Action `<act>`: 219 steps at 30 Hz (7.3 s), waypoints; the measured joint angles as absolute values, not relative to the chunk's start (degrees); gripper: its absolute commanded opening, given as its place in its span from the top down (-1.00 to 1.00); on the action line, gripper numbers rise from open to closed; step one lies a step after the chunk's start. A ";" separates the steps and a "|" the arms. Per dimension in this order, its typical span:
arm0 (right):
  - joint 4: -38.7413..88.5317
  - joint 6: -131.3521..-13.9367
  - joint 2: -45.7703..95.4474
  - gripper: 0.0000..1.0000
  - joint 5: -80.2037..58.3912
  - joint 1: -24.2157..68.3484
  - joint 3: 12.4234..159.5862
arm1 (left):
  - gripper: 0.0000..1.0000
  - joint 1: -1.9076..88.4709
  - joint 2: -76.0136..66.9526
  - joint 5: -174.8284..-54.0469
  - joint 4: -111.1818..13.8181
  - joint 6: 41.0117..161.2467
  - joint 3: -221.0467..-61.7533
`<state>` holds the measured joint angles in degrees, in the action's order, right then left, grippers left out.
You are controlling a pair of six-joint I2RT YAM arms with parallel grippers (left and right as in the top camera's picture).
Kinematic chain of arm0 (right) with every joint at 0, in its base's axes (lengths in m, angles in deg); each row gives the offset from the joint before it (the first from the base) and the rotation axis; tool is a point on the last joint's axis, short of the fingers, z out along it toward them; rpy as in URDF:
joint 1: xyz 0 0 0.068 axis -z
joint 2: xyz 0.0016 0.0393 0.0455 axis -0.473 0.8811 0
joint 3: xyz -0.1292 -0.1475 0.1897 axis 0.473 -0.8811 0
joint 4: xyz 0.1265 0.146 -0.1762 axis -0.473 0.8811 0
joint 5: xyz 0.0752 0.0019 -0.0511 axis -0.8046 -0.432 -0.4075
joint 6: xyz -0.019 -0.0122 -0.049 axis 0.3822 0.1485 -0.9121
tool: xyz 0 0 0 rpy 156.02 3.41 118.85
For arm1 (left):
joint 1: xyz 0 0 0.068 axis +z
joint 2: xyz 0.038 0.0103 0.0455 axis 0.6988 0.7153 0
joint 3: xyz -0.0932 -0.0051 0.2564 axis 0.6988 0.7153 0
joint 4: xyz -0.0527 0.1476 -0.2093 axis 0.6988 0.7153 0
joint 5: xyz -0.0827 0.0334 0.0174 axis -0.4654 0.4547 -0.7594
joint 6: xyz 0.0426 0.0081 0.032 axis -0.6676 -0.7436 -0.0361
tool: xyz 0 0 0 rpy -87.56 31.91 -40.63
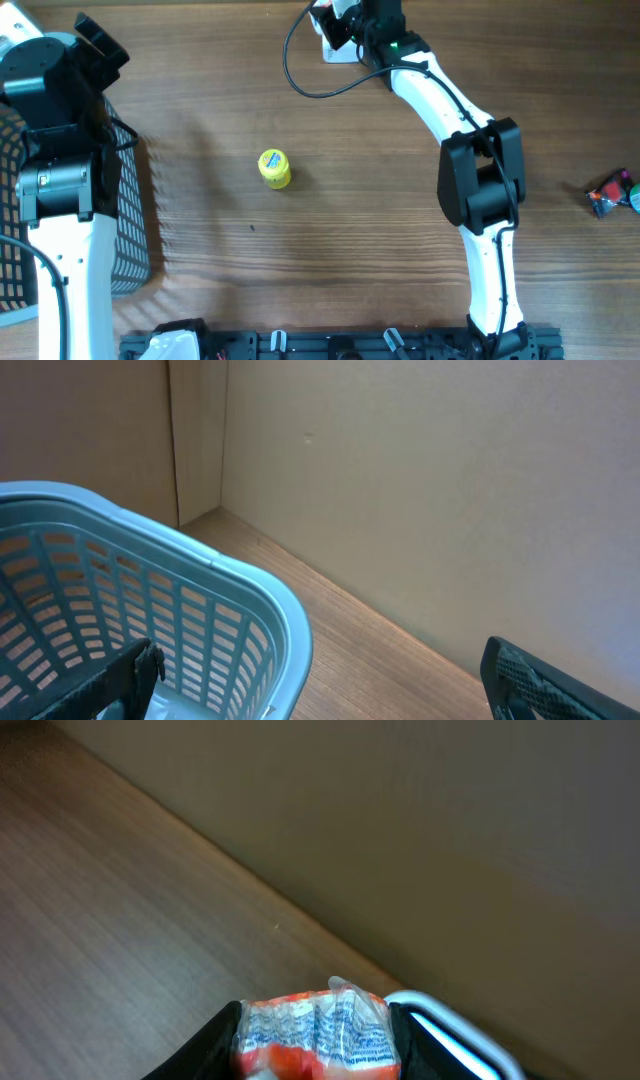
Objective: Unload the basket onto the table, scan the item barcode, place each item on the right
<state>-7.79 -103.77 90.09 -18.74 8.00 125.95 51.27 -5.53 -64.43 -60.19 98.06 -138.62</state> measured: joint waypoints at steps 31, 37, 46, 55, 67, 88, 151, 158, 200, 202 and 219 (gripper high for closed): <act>-23.29 -101.82 99.25 0.26 -12.93 10.65 126.06 | -1.00 51.27 -5.53 -64.43 -60.01 98.06 -138.62; -11.33 -100.86 93.06 0.24 -12.95 10.65 125.93 | -1.00 51.27 -5.53 -64.43 -59.97 98.06 -138.62; 44.58 -94.87 62.47 0.29 17.74 13.33 127.35 | -1.00 45.35 -5.53 -64.98 -60.76 98.06 -138.60; 52.82 -81.96 62.27 0.19 11.66 43.98 116.00 | -1.00 39.82 -7.36 -65.33 -61.26 98.06 -138.60; 22.83 -74.04 62.77 -1.00 7.64 56.15 80.03 | -1.00 39.82 -9.83 -65.30 -60.65 98.06 -138.60; 36.32 -88.73 27.91 -1.00 -29.08 5.29 81.86 | -1.00 39.82 -22.27 -65.30 -59.91 98.06 -138.60; 57.49 -63.07 79.08 -0.12 1.65 -9.40 119.39 | -1.00 39.82 -27.01 -65.30 -59.80 98.06 -138.60; 58.65 -25.46 77.42 0.05 3.46 -7.93 118.91 | -1.00 39.82 -27.01 -65.30 -59.97 98.06 -138.60; 56.88 -41.94 75.67 -0.01 -1.37 -8.04 104.90 | -1.00 39.82 -27.01 -65.28 -60.19 98.06 -138.60; 57.78 -43.53 75.67 0.00 -2.35 -7.93 104.92 | -1.00 39.82 -27.01 -65.28 -60.19 98.06 -138.60; 69.78 -55.33 75.89 0.08 -41.95 -0.33 112.53 | -1.00 39.82 -27.01 -65.30 -59.99 98.06 -138.60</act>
